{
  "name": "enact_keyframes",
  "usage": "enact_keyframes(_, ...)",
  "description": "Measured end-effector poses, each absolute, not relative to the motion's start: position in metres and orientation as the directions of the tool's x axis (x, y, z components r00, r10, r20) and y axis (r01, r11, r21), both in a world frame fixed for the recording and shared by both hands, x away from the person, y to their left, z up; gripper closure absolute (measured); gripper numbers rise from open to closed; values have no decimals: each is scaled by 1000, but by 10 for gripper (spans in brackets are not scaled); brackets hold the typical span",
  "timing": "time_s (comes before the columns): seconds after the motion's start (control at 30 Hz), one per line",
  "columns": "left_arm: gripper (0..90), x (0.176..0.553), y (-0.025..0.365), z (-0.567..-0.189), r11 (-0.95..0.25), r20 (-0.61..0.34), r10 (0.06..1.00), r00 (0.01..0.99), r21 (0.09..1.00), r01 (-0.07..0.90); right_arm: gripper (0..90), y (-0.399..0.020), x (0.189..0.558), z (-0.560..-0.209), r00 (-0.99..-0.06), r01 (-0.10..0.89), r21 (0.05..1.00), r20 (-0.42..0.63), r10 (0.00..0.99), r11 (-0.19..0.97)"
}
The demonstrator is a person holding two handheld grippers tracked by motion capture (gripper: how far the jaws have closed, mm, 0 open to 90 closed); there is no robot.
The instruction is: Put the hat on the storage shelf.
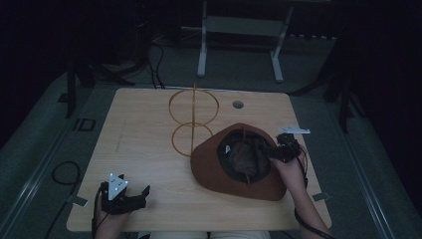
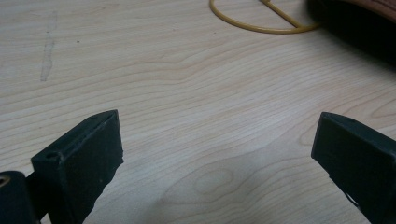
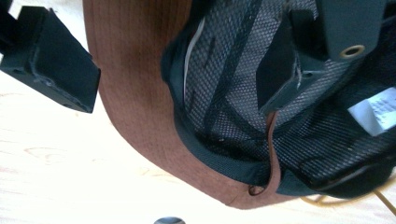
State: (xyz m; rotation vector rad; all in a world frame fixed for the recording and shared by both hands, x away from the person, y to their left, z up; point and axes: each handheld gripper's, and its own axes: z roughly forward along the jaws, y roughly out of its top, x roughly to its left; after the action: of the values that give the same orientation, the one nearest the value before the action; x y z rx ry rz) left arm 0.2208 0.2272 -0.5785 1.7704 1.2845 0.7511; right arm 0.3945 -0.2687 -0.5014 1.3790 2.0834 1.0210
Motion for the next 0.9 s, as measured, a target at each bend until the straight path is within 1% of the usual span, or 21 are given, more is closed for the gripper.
enact_keyframes(0.27,27,222,227,-579,-160,1,949,314,862,481,190,-255,421,-513,-419,624,730,14,908,277)
enact_keyframes(0.3,27,222,227,-579,-159,-1,949,314,862,482,213,-254,423,-515,-419,628,725,7,908,284)
enact_keyframes(0.37,27,222,228,-580,-155,-6,949,314,862,483,225,-252,427,-520,-422,638,709,-6,906,302)
enact_keyframes(0.4,27,222,228,-580,-155,-6,949,316,861,484,255,-251,429,-523,-423,642,700,-18,906,313)
enact_keyframes(0.47,27,222,227,-580,-155,-7,948,317,861,484,269,-250,431,-528,-422,651,687,-25,906,322)
enact_keyframes(0.5,27,222,227,-580,-156,-7,948,318,861,484,299,-249,432,-530,-426,655,680,-26,904,329)
enact_keyframes(0.63,27,222,226,-580,-162,-4,947,321,856,491,332,-244,433,-538,-426,664,659,-55,903,353)
enact_keyframes(0.67,27,222,226,-580,-161,-5,947,320,856,492,375,-241,432,-541,-417,662,652,-88,905,369)
enact_keyframes(0.77,27,223,226,-581,-163,-4,949,316,851,500,481,-239,432,-542,-411,659,644,-124,903,389)
enact_keyframes(0.87,27,224,226,-582,-164,-4,950,313,845,510,662,-239,431,-540,-400,651,636,-177,899,415)
enact_keyframes(0.9,27,224,226,-582,-163,-6,950,313,845,510,706,-240,431,-539,-394,649,639,-184,901,414)
